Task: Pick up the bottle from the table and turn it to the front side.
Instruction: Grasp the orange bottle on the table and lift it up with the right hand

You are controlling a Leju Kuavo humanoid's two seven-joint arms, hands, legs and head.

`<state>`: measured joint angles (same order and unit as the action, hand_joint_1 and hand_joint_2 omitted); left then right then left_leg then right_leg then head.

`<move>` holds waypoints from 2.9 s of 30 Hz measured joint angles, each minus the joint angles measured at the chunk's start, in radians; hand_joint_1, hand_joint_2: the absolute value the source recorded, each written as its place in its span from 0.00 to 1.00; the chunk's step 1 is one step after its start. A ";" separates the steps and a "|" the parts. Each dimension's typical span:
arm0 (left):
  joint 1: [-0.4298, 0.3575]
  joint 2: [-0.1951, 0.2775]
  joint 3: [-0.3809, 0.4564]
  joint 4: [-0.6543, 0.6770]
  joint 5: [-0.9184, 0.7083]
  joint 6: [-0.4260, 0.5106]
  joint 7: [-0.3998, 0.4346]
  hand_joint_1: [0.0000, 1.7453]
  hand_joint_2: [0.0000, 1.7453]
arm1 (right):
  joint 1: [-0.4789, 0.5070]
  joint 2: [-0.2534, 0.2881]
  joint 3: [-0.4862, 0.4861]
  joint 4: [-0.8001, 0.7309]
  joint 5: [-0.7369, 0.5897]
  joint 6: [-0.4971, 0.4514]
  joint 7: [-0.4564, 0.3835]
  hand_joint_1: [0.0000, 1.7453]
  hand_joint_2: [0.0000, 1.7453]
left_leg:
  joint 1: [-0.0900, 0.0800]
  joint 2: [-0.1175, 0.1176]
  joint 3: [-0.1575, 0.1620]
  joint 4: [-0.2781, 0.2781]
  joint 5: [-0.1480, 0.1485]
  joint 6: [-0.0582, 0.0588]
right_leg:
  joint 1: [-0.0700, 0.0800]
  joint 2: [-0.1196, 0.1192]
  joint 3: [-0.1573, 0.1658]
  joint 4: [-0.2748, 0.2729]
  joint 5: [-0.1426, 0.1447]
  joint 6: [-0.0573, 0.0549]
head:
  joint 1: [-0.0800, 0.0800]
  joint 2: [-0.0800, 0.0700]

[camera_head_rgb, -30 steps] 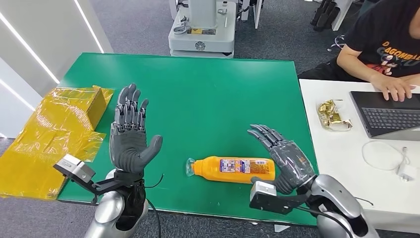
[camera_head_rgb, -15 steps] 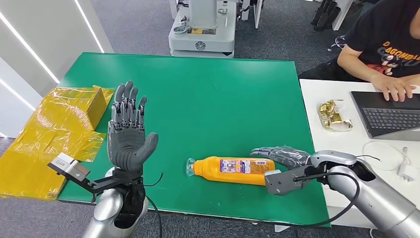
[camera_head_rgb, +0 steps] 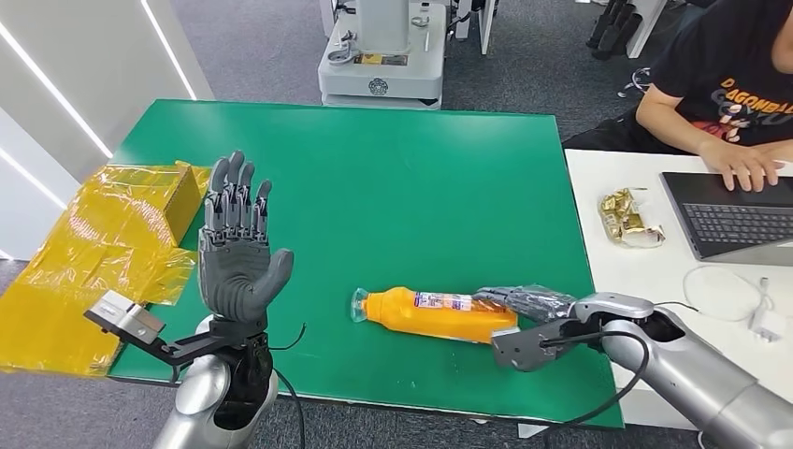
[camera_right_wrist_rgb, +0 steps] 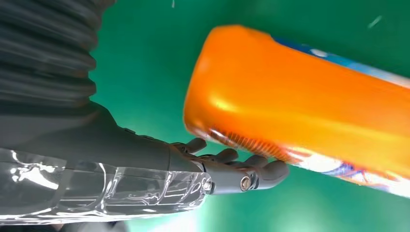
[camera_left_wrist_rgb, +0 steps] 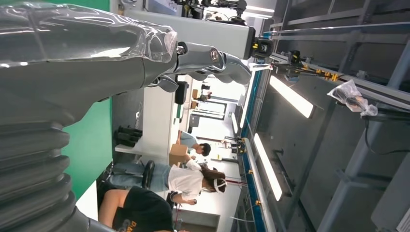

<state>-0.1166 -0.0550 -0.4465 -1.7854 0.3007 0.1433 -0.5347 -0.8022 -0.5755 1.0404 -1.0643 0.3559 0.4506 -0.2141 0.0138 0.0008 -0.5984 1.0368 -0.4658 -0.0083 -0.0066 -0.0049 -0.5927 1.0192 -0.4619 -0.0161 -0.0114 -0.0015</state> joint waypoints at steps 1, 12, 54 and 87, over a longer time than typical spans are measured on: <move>0.000 0.001 0.000 0.000 -0.001 0.001 -0.002 0.00 1.00 | -0.001 0.010 0.005 0.013 0.032 -0.031 -0.001 0.00 1.00 | 0.000 0.000 0.000 0.000 0.000 0.000 | 0.000 0.000 0.000 0.000 0.000 0.000 | 0.000 0.000; 0.006 0.003 0.001 0.000 -0.014 0.005 -0.007 0.00 1.00 | 0.014 0.080 0.015 0.070 0.206 -0.220 0.017 0.00 1.00 | 0.000 0.000 0.000 0.000 0.000 0.000 | 0.000 0.000 0.000 0.000 0.000 0.000 | 0.000 0.000; -0.011 0.011 0.001 -0.003 0.002 0.047 0.002 0.00 1.00 | 0.082 0.218 -0.141 0.070 0.130 -0.221 0.031 0.00 1.00 | 0.000 0.000 0.000 0.000 0.000 0.000 | 0.000 0.000 -0.001 0.000 0.000 0.000 | 0.000 0.000; -0.050 0.028 -0.008 0.007 0.048 0.080 -0.005 0.00 1.00 | 0.114 0.219 -0.150 0.192 0.139 -0.141 0.018 0.99 1.00 | 0.000 0.001 0.001 0.000 0.000 0.000 | 0.000 0.001 0.000 0.000 0.000 0.000 | 0.000 0.000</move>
<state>-0.1669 -0.0275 -0.4546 -1.7783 0.3485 0.2237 -0.5397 -0.6882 -0.3563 0.8899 -0.8725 0.4945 0.3095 -0.1958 0.0138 0.0015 -0.5976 1.0369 -0.4657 -0.0083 -0.0066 -0.0038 -0.5931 1.0190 -0.4619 -0.0161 -0.0113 -0.0015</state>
